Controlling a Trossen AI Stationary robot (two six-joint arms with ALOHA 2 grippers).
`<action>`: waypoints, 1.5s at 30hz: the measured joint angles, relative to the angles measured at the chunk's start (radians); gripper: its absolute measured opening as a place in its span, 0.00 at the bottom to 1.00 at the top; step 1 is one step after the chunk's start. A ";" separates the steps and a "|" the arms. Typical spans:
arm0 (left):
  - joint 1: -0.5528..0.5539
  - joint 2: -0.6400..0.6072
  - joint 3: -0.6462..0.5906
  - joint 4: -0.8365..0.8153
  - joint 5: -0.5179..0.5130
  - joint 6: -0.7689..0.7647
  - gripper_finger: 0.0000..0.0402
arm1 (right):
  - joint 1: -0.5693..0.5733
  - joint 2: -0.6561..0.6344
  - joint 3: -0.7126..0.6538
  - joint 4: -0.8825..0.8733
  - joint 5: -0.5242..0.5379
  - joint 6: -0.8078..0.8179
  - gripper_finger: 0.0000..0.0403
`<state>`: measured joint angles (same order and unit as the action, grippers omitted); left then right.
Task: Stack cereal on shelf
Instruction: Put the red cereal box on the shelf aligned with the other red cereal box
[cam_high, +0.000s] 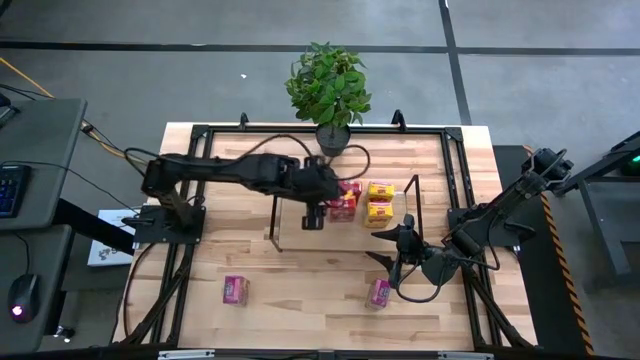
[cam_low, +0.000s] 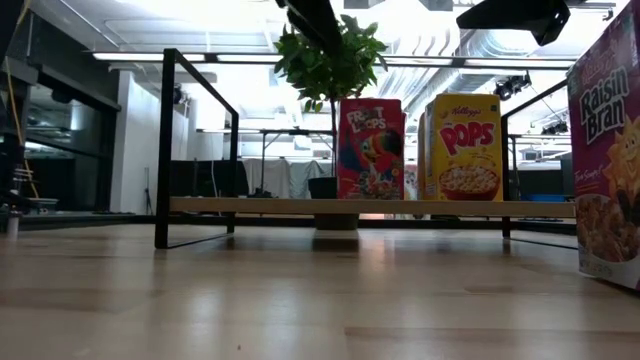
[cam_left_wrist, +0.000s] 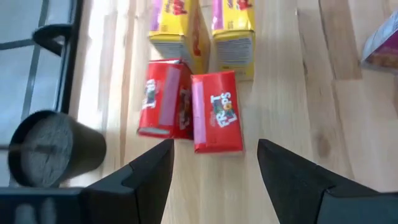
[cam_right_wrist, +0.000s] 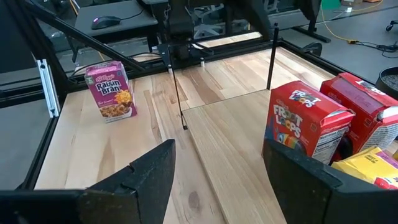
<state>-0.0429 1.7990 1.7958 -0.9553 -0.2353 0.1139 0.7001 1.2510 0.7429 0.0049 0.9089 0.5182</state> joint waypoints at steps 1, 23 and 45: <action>0.000 -0.014 0.000 -0.013 -0.002 -0.010 0.55 | 0.000 0.000 0.000 0.001 0.000 0.000 0.59; 0.031 -0.207 -0.595 0.437 0.069 -0.035 0.00 | 0.000 0.000 0.000 -0.002 0.005 0.003 0.59; 0.034 -0.093 -0.604 0.583 0.073 0.013 0.00 | 0.000 0.000 0.000 -0.004 -0.003 0.000 0.59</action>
<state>-0.0094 1.7057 1.1923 -0.3722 -0.1619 0.1271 0.7002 1.2507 0.7425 0.0006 0.9058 0.5181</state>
